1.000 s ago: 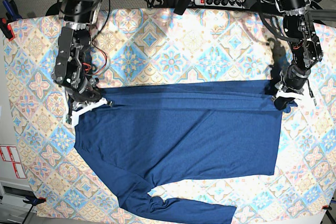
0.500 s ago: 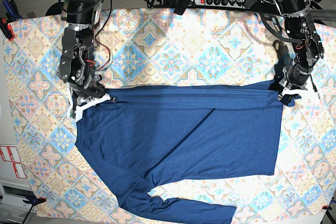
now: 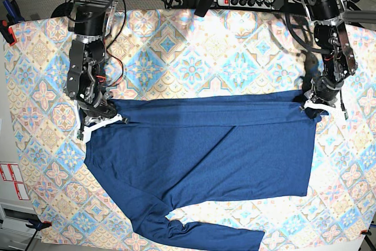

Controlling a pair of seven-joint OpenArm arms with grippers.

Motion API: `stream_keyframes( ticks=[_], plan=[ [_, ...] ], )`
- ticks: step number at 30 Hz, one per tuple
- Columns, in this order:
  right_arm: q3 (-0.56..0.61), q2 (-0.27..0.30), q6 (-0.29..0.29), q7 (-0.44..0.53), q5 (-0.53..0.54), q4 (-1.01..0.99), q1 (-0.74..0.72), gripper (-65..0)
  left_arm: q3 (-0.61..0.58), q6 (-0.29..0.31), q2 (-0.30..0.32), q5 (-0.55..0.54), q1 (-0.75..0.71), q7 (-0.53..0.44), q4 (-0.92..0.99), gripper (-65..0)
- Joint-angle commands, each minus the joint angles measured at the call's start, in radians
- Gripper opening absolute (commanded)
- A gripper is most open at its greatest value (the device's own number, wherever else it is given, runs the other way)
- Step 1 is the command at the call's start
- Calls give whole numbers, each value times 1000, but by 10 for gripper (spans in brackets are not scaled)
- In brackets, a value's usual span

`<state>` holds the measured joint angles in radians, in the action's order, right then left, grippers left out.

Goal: Fold the T-shirt properly
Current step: 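Lower the held shoulders back onto the table, smoothing the shirt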

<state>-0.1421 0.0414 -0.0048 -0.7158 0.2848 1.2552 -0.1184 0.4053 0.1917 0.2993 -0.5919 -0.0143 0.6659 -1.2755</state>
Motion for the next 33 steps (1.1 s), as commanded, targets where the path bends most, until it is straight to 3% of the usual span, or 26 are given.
stream_keyframes(
  ticks=[1, 4, 10, 21, 27, 33],
  plan=[
    [-1, 8, 2, 23, -5, 16, -25, -614, -12, 7, 16, 5, 14, -18, -13, -516],
    [-1, 10, 2, 22, -6, 27, -25, -551, -59, 7, 25, 17, 10, -18, -13, -469],
    [-8, 10, 2, 15, -6, 64, -17, -464, -61, 7, 48, 8, -14, -18, -16, -451],
    [-11, 35, 2, 14, -6, 185, 75, -462, 2, 7, 48, 3, -97, -16, -102, -451],
    [-12, 35, 2, 14, -6, 192, 95, -462, 8, 7, 51, -125, -131, 87, -171, -451],
    [-23, 35, 2, 14, -5, 191, 95, -462, 8, 7, 47, -167, -132, 102, -165, -450]
  ],
)
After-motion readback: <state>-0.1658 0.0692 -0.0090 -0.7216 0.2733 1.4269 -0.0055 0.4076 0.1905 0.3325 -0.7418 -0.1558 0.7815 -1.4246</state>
